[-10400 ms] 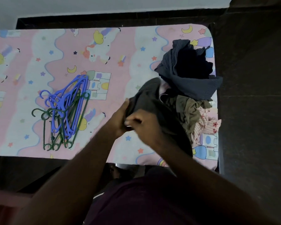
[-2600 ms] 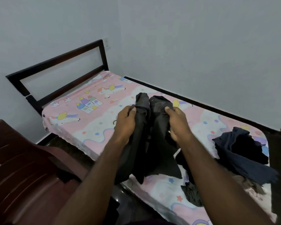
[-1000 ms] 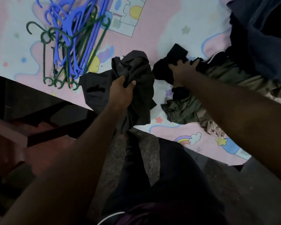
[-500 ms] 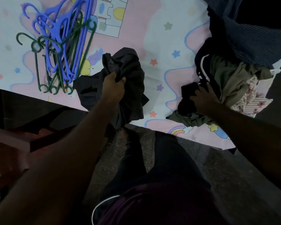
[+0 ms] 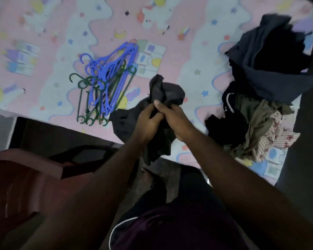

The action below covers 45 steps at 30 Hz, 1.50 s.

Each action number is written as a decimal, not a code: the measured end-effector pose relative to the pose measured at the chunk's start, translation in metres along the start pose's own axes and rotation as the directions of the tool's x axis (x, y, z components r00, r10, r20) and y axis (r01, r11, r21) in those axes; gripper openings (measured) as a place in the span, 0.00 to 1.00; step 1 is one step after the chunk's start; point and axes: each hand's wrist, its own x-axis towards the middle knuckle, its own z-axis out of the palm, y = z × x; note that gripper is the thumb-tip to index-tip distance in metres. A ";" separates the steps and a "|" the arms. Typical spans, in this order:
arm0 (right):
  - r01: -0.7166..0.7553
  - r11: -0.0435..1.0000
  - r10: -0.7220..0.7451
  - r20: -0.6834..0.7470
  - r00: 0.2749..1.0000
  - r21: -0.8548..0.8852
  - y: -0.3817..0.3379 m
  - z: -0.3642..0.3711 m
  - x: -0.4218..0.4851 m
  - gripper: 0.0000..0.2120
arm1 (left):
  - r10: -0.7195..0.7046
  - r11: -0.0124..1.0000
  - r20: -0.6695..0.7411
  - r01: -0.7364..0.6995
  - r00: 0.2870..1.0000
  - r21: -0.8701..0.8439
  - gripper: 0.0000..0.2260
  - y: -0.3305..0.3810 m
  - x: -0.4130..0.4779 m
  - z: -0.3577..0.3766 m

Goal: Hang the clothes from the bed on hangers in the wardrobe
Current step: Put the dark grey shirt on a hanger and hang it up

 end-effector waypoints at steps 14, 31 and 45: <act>0.393 0.649 -0.602 -0.124 0.789 -0.651 -0.165 0.056 -0.077 0.08 | 0.238 0.967 -0.432 -0.169 0.870 0.192 0.07 0.072 -0.074 -0.270; 0.033 0.049 -0.820 -0.022 0.572 -0.998 -0.214 0.020 -0.171 0.14 | 0.648 0.427 -0.300 -0.008 0.700 0.904 0.10 0.119 -0.109 -0.327; 0.066 0.407 -0.730 -0.281 0.623 -0.911 -0.151 0.002 -0.175 0.12 | 0.513 0.698 -0.316 -0.173 0.798 0.695 0.15 0.064 -0.094 -0.303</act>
